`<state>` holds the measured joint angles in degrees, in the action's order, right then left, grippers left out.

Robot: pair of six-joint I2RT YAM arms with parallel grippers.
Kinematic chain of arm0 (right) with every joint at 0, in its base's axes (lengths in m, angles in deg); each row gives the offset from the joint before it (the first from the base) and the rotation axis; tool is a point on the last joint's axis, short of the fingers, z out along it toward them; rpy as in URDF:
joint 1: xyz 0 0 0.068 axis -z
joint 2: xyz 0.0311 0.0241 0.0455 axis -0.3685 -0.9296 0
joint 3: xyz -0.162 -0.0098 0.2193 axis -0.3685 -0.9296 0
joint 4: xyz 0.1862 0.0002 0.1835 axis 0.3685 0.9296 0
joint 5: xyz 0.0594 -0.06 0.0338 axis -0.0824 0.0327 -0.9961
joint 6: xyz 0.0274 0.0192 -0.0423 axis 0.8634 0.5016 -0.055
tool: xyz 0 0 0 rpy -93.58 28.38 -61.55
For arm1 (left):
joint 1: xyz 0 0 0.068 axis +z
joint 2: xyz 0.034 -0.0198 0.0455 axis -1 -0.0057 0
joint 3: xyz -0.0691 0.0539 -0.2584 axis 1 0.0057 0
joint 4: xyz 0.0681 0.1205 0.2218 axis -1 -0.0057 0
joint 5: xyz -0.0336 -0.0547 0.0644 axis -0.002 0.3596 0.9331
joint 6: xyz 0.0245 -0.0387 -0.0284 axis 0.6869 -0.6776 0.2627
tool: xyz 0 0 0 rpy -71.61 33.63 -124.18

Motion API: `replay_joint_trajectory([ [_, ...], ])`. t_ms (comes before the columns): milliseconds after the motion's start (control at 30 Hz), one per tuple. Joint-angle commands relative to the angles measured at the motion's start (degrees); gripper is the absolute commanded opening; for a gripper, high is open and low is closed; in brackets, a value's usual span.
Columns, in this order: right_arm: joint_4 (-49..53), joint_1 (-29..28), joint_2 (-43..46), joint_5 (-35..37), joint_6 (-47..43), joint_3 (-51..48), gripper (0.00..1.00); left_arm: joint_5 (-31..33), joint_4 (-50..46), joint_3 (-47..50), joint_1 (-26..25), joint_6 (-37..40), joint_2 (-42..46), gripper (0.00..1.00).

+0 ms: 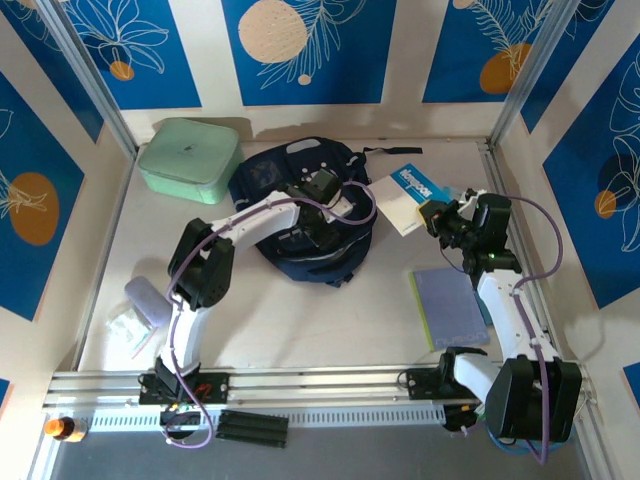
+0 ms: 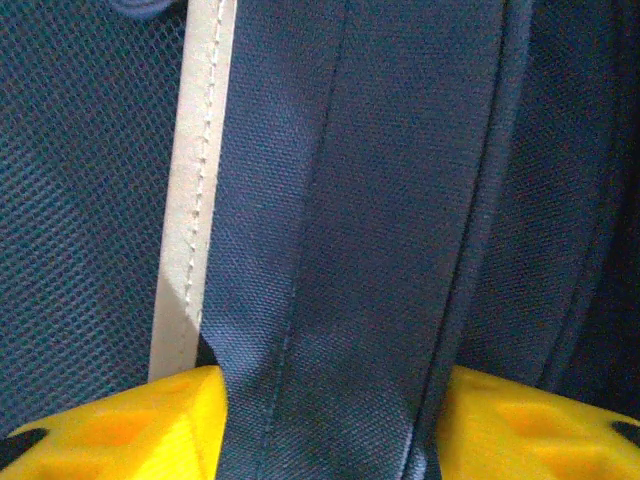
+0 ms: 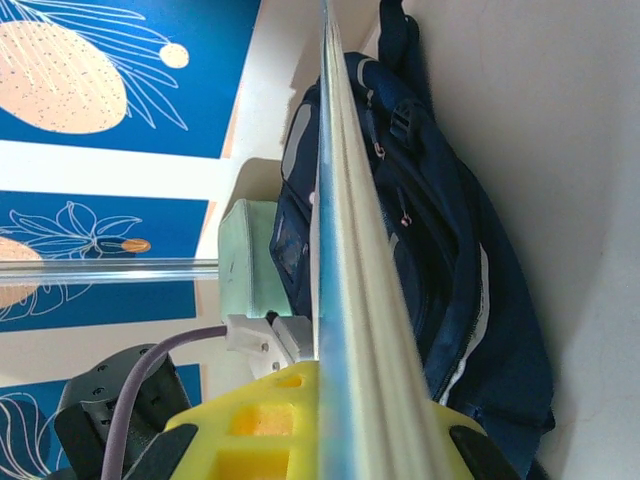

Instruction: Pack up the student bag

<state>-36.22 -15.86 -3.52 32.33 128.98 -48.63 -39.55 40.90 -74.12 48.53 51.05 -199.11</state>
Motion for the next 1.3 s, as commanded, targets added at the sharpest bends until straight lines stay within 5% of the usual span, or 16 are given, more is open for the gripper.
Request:
replay_joint_trajectory([
  [0,0.08,1.06,1.14,-0.79,-0.05,-0.98,0.00,2.27,-0.29,-2.26,-0.43,1.22,-1.63,0.51],
  [333,-0.21,2.15,2.02,-1.49,0.64,-2.04,0.00,4.17,0.82,-2.87,-1.32,1.14,-3.33,0.46],
  [667,2.22,2.74,5.27,2.23,-1.31,-3.45,0.00,7.59,7.80,1.50,-1.39,-0.07,4.73,0.11],
  [967,9.41,2.59,10.14,9.44,-5.47,-4.06,0.00,13.69,23.27,12.76,-1.39,-1.85,16.94,0.02],
  [1267,9.52,-1.40,7.85,4.07,-6.78,-4.45,0.00,14.26,26.63,11.11,-1.38,-2.95,19.56,0.00],
])
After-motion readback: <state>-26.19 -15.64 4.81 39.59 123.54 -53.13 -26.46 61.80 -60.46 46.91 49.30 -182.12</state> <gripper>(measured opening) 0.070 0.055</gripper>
